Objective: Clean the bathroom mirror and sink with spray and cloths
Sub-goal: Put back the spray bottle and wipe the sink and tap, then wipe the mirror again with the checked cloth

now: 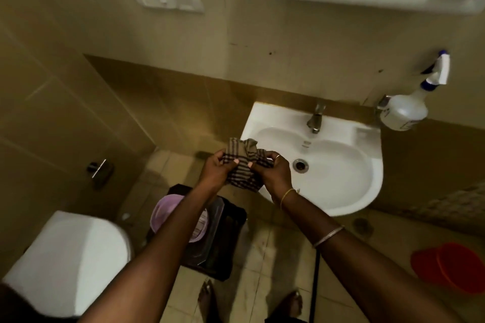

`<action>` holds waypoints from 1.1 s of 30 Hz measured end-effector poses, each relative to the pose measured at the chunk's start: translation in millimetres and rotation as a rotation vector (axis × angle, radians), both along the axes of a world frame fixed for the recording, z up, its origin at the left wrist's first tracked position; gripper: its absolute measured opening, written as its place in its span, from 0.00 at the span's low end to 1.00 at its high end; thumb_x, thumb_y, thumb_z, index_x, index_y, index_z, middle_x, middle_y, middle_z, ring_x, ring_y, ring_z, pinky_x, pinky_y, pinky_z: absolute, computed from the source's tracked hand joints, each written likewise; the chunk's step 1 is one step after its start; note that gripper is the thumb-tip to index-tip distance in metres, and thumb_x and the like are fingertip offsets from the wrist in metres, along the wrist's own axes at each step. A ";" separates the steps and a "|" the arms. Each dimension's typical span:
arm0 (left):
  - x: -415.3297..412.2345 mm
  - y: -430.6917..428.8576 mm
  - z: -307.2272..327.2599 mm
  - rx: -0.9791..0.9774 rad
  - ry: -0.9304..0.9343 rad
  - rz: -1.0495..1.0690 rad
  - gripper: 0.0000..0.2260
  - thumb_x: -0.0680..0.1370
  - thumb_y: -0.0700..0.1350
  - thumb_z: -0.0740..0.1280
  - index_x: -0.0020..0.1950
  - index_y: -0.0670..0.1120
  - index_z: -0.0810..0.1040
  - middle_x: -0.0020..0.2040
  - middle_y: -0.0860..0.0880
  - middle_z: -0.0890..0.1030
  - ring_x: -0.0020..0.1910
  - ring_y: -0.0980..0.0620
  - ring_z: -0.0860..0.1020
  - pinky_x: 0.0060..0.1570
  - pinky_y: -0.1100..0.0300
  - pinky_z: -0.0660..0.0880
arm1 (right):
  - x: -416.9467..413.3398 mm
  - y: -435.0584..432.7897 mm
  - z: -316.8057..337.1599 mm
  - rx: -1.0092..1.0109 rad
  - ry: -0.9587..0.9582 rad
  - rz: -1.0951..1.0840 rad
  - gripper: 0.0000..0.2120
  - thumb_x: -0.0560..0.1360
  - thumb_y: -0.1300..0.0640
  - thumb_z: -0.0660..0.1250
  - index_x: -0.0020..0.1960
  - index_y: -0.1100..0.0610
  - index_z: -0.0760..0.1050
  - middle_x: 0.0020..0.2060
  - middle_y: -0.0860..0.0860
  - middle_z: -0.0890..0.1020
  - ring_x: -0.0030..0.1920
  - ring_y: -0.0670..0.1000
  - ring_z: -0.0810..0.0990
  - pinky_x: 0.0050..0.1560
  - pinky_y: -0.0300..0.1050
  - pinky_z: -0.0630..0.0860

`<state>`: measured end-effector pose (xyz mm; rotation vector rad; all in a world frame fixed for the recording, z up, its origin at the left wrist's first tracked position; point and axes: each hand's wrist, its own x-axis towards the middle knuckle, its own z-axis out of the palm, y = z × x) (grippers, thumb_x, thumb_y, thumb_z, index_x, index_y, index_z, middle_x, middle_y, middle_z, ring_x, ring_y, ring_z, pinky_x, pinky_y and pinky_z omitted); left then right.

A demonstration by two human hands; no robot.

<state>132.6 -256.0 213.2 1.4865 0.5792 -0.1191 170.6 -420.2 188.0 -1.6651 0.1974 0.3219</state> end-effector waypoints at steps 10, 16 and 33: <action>-53.1 91.0 -78.8 0.151 0.073 -0.045 0.10 0.78 0.30 0.67 0.59 0.36 0.78 0.50 0.39 0.84 0.47 0.42 0.83 0.47 0.56 0.82 | -57.7 101.1 -72.3 -0.225 0.117 -0.004 0.16 0.65 0.55 0.82 0.51 0.53 0.83 0.46 0.50 0.88 0.47 0.51 0.87 0.55 0.54 0.84; -82.9 185.2 -171.8 0.292 0.299 -0.084 0.18 0.75 0.46 0.72 0.65 0.46 0.80 0.58 0.46 0.84 0.57 0.46 0.82 0.63 0.45 0.78 | -82.1 186.7 -132.8 -0.154 0.263 0.111 0.15 0.66 0.61 0.80 0.52 0.55 0.83 0.47 0.52 0.88 0.51 0.55 0.86 0.55 0.55 0.84; -86.2 259.2 -268.3 0.409 0.478 -0.175 0.19 0.83 0.43 0.62 0.75 0.46 0.71 0.71 0.44 0.76 0.68 0.44 0.75 0.65 0.58 0.70 | -119.6 317.1 -283.4 0.040 0.661 0.036 0.19 0.75 0.69 0.67 0.63 0.56 0.80 0.53 0.56 0.86 0.54 0.59 0.85 0.48 0.53 0.86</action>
